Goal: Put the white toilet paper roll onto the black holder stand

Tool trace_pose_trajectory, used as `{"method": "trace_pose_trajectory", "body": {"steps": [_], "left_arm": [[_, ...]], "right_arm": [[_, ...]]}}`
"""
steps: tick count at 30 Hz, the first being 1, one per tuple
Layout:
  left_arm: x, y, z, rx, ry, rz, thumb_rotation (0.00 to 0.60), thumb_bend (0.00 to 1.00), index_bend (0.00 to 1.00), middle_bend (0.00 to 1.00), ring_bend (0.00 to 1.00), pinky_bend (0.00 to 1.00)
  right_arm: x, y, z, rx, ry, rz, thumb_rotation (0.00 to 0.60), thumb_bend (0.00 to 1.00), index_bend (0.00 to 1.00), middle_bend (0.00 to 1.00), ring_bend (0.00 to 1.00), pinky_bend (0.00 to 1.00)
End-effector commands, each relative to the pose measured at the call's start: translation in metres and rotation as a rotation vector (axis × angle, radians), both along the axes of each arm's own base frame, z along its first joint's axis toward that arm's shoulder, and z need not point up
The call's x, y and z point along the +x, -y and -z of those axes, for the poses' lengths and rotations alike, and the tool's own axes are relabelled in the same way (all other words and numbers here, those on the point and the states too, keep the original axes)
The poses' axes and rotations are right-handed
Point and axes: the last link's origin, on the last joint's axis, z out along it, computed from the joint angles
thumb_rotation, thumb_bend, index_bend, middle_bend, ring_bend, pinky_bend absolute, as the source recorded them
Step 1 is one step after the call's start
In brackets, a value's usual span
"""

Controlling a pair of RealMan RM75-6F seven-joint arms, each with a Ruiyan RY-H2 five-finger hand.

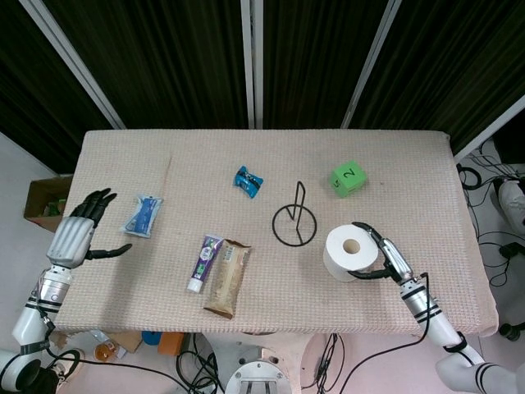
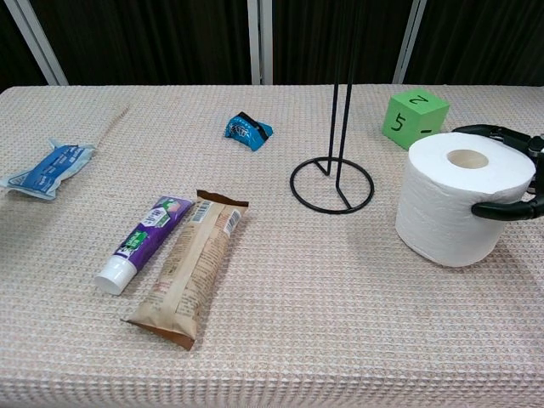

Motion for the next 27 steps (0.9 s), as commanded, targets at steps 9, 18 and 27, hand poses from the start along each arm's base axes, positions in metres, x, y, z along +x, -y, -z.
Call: {"method": "trace_pose_trajectory", "body": {"steps": [9, 18, 27], "left_arm": [[0.0, 0.003, -0.003, 0.003, -0.004, 0.0, 0.201, 0.0, 0.07, 0.02, 0.03, 0.21], [-0.005, 0.005, -0.004, 0.002, -0.002, -0.014, 0.2, 0.0, 0.07, 0.02, 0.03, 0.21], [-0.003, 0.005, -0.006, 0.01, 0.003, -0.007, 0.202, 0.0, 0.07, 0.02, 0.03, 0.21]], "right_arm": [[0.02, 0.0, -0.04, -0.125, 0.135, -0.058, 0.6, 0.1, 0.24, 0.29, 0.26, 0.34], [0.078, 0.008, -0.124, -0.402, 0.291, -0.184, 0.6, 0.1, 0.24, 0.3, 0.27, 0.35], [0.154, 0.044, -0.144, -0.411, 0.338, -0.199, 0.6, 0.1, 0.24, 0.3, 0.27, 0.35]]}}
